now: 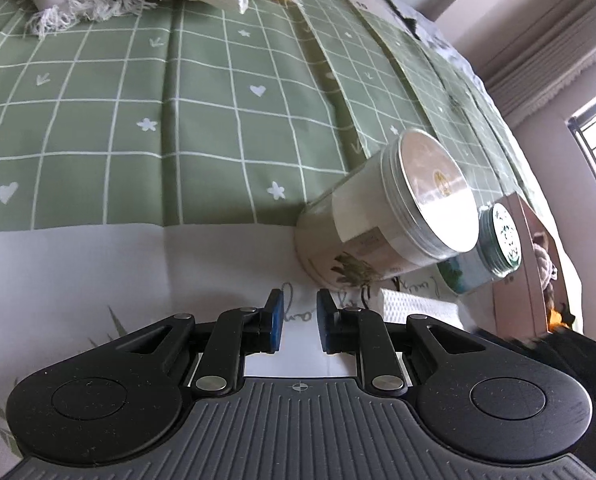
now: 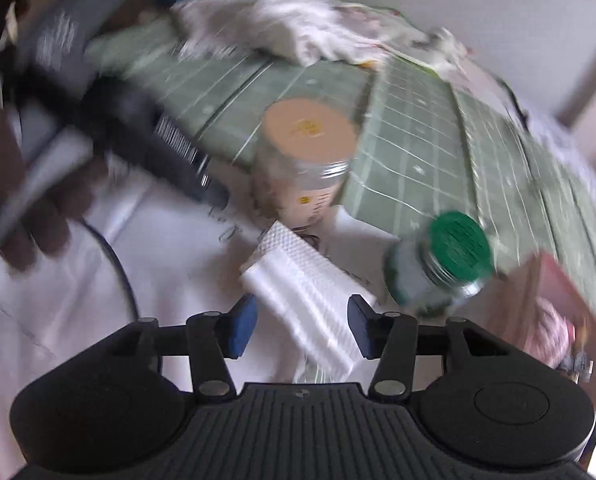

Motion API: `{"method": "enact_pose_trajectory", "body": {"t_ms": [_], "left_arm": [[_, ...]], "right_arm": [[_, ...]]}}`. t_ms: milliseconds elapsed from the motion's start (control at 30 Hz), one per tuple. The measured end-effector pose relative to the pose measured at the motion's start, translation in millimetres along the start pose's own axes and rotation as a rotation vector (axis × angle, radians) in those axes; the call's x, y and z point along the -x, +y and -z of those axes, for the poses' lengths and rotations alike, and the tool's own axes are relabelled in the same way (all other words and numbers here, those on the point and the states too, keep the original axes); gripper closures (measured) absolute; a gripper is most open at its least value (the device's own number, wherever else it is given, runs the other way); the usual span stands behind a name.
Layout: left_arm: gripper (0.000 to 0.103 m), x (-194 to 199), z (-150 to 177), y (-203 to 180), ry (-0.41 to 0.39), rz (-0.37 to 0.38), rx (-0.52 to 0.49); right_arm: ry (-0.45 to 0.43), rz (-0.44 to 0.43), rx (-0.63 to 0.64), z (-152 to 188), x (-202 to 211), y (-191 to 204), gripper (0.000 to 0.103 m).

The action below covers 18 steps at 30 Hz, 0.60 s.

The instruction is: Organize soft objects

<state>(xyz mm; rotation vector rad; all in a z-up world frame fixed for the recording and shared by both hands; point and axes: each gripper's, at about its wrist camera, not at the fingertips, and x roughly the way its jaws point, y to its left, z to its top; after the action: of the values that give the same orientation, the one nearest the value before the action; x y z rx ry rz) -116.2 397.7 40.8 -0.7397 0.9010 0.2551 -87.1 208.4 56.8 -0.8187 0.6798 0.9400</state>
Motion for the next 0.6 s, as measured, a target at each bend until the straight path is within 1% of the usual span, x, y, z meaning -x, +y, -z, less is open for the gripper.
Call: {"method": "enact_pose_trajectory", "body": {"t_ms": [67, 133, 167, 233, 267, 300, 333, 367, 433, 467, 533, 567, 600], "left_arm": [[0.083, -1, 1, -1, 0.010, 0.010, -0.011], [0.083, -2, 1, -2, 0.014, 0.018, -0.023], [0.083, -3, 2, -3, 0.016, 0.022, -0.030], [0.083, -7, 4, -7, 0.033, 0.025, -0.057], [0.083, -10, 5, -11, 0.045, 0.027, -0.080], [0.083, -12, 8, -17, 0.057, 0.033, -0.113], [0.083, -14, 10, -23, 0.063, 0.041, -0.145], [0.083, -15, 13, -29, 0.063, 0.049, -0.185], [0.083, -15, 20, -44, 0.033, 0.055, -0.276], [0.083, -14, 23, -52, 0.008, 0.046, -0.318], [0.083, -16, 28, -66, -0.036, 0.014, -0.384], [0.083, -19, 30, -69, -0.045, 0.006, -0.403], [0.083, -22, 32, -72, -0.046, 0.004, -0.411]], "right_arm": [[0.012, 0.030, 0.075, 0, -20, 9, 0.054], [0.024, 0.047, 0.097, -2, -36, 8, 0.050], [0.026, 0.036, 0.079, -2, -40, 3, 0.047], [0.033, -0.039, -0.035, -3, -44, -16, 0.048], [0.047, -0.094, -0.115, -4, -43, -28, 0.064], [0.066, -0.159, -0.206, -1, -41, -42, 0.085], [0.075, -0.190, -0.264, 3, -38, -51, 0.088], [0.079, -0.197, -0.309, 8, -34, -60, 0.089], [0.089, -0.182, -0.370, 23, -23, -73, 0.092], [0.103, -0.157, -0.379, 30, -21, -76, 0.092], [0.129, -0.077, -0.345, 44, -18, -76, 0.092], [0.146, -0.039, -0.321, 52, -19, -71, 0.091], [0.155, -0.024, -0.317, 60, -21, -68, 0.088]]}}
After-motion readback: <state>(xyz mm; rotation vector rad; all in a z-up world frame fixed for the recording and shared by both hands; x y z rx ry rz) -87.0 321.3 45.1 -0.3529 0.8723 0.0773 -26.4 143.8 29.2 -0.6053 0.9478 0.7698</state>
